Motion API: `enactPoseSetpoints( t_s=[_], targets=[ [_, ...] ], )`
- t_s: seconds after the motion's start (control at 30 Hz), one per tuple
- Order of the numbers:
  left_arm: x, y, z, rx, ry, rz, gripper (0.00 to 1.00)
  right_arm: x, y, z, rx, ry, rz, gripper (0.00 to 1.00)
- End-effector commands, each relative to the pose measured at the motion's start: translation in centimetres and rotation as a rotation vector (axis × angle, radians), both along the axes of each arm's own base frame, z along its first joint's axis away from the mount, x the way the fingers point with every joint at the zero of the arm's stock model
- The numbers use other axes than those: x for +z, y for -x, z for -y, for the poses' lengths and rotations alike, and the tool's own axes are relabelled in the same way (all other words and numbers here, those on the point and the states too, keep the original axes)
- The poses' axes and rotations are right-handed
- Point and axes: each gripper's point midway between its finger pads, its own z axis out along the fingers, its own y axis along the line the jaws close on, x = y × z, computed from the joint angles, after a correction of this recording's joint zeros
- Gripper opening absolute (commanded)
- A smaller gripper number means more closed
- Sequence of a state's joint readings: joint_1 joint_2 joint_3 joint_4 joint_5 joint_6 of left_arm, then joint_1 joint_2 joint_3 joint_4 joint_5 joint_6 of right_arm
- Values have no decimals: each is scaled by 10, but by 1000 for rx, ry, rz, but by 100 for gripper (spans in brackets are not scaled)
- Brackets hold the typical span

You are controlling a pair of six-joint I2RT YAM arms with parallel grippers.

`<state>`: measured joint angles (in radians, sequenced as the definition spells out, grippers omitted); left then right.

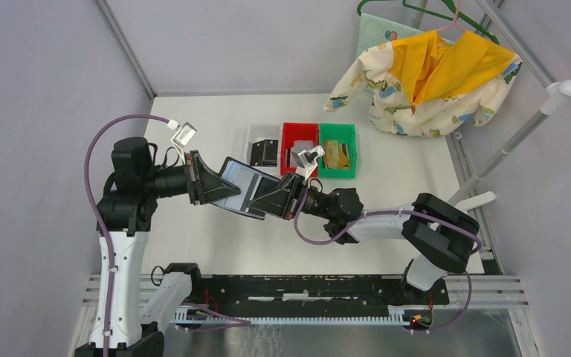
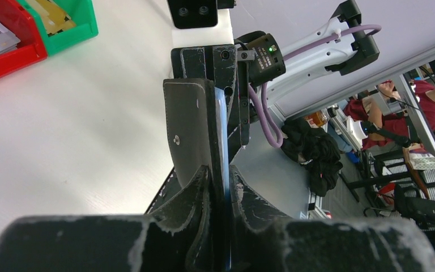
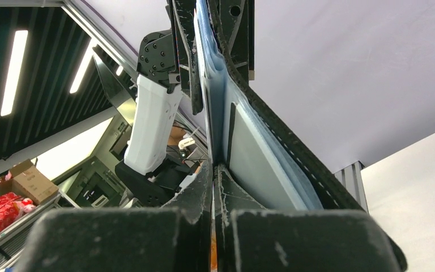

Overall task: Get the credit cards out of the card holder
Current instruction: Remove the credit card from the card holder.

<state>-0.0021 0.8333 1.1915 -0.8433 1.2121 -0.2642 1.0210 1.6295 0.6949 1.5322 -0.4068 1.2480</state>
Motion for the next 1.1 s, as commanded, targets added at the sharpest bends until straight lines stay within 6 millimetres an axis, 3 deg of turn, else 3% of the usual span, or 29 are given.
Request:
enactPoseSetpoints(
  t_s=[0.0,0.37,0.47,0.63,0.73,0.83,1.07],
  targets=[
    [26,14,3,-51,39,49,22,14,7,13,3,-62,38,0],
    [28,15,4,-54,43,49,23,6,10,18,-2,-51,35,0],
    [29,16,4,-56,44,49,21,11,11,18,5,-70,40,0],
    [27,15,3,-52,41,48,2,31,14,18,31,-117,71,13],
    [26,14,3,-45,39,42,2,42,19,21,56,-157,79,33],
    [28,14,3,-47,40,43,2,48,19,25,64,-197,67,40],
    [33,19,4,-57,49,46,2,60,14,32,82,-291,23,29]
  ],
)
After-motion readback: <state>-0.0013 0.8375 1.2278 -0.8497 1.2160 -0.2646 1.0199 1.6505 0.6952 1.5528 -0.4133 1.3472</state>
